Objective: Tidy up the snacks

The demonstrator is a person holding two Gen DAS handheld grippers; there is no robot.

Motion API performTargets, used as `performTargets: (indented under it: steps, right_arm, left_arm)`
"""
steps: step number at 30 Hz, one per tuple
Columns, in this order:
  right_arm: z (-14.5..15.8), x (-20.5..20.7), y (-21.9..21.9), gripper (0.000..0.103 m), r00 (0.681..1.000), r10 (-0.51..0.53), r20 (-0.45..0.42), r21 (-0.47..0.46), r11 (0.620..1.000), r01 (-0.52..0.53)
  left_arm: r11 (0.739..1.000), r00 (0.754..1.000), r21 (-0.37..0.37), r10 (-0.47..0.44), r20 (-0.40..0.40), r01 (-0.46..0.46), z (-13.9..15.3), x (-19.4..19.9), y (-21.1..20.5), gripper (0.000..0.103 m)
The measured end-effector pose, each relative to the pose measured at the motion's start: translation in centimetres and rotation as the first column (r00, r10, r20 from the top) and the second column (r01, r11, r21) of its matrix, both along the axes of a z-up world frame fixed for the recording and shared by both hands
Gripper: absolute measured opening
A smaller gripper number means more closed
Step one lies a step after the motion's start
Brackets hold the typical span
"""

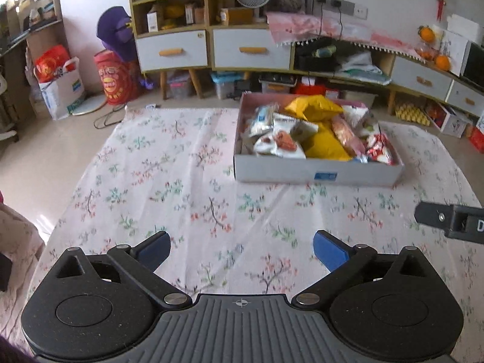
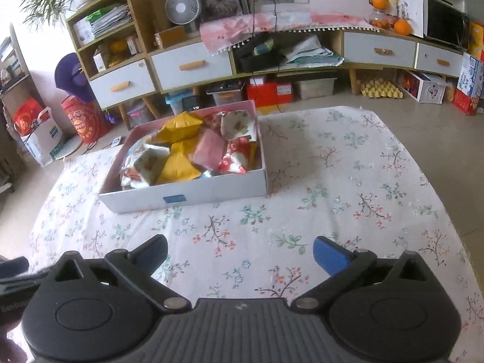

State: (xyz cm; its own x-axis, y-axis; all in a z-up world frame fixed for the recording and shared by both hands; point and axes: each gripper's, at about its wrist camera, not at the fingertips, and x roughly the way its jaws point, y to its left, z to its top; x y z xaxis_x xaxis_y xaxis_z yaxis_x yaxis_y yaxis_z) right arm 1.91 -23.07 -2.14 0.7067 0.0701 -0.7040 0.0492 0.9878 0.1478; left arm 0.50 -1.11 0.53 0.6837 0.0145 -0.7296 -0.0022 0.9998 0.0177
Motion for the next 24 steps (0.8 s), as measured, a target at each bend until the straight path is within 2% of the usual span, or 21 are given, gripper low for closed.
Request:
performTargets:
  steps: [3,8,14,24]
  right_arm:
    - [-0.1,-0.4,0.4,0.089,1.000,0.015,0.023,-0.041,0.999,-0.014]
    - [-0.8,-0.4,0.7,0.089,1.000,0.018,0.001,-0.102,0.995,-0.018]
    - [-1.5,-0.4,0.7,0.089,1.000,0.013,-0.014,-0.139,0.990,-0.014]
    - [-1.6,-0.3,1.1,0.089,0.999,0.033,-0.025,-0.144,0.989,-0.036]
  left_arm:
    - [1.000,1.000,0.007,-0.007,-0.015,0.008,-0.4,-0.5,0.1,0.102]
    - [1.000,0.999,0.029,-0.009,-0.039,0.010,-1.2,-0.4,-0.1,0.102]
    - [1.000,0.999,0.022,-0.010,-0.047,0.011,-1.4,0.1,-0.5,0.102]
    - [0.999,1.000,0.045,-0.015,-0.013,0.015,-1.3,0.1,-1.0,0.102]
